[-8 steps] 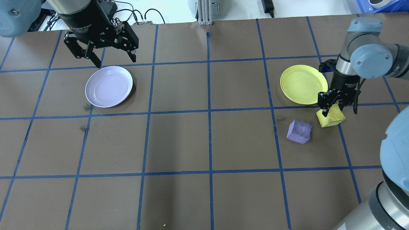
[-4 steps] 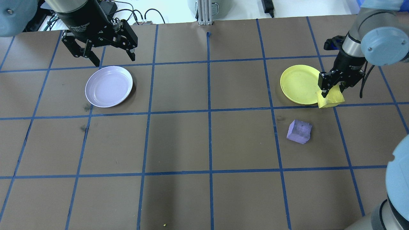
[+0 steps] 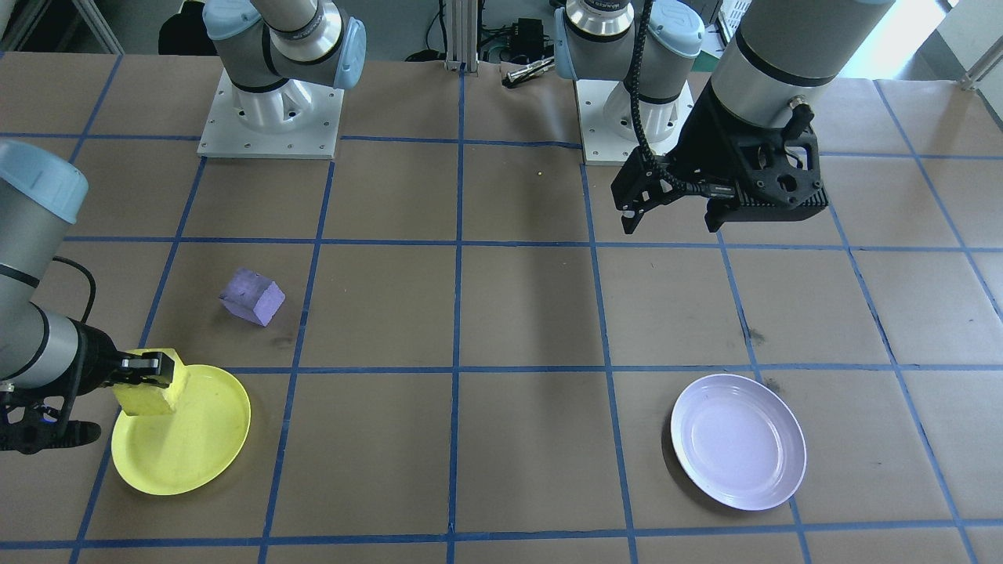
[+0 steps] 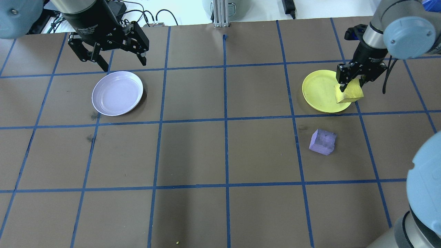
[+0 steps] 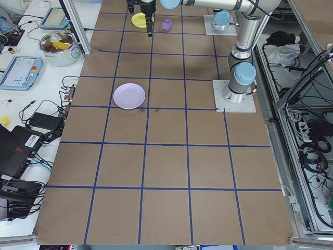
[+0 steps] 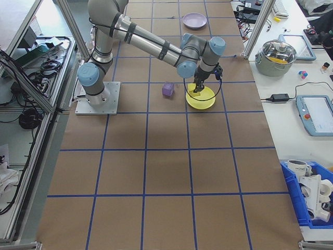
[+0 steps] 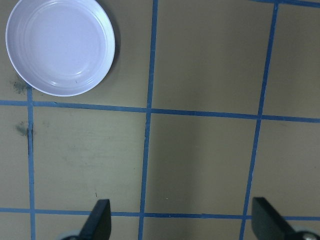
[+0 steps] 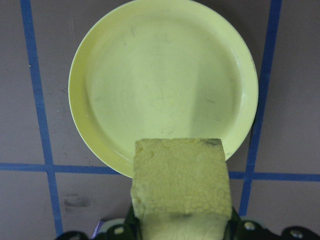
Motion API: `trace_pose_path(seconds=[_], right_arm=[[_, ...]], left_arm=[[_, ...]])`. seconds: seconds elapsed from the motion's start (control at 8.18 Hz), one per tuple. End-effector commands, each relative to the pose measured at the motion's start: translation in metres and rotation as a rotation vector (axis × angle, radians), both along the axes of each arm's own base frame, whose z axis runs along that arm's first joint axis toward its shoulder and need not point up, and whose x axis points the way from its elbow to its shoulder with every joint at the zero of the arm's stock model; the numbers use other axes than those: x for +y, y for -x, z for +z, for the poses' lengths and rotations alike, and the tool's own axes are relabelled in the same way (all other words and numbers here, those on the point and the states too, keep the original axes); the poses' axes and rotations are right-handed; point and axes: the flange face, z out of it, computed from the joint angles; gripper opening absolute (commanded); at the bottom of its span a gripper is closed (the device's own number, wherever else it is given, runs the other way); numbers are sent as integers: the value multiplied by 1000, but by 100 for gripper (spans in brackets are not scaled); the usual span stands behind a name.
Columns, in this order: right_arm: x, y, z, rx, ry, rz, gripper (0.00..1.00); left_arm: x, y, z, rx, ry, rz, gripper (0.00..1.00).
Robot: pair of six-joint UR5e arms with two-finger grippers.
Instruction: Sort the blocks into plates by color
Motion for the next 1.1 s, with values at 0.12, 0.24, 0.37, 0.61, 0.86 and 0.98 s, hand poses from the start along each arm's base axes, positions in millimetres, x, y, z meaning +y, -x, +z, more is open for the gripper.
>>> trace_pose_path(seconds=[0.12,0.24,0.37,0.61,0.86,0.98], right_arm=[[-34,1,-35,-4,-10,2,0],[-33,0,-35,-5,-16,2,32],[-32,0,-33,-4,-12,2,99],[-29,-2,-17,0,1,4,100],[-11,-14,10,8,-40,-63,100],[3,-24,23,23,-80,-164,100]], left_arm=[[-12,1,-6,4,38,1,100],[-9,0,0,1,49,1,100],[-5,-1,7,3,62,1,100],[-11,-1,-3,1,44,1,100],[-4,-1,5,3,59,0,100],[-3,-1,6,0,61,-3,100]])
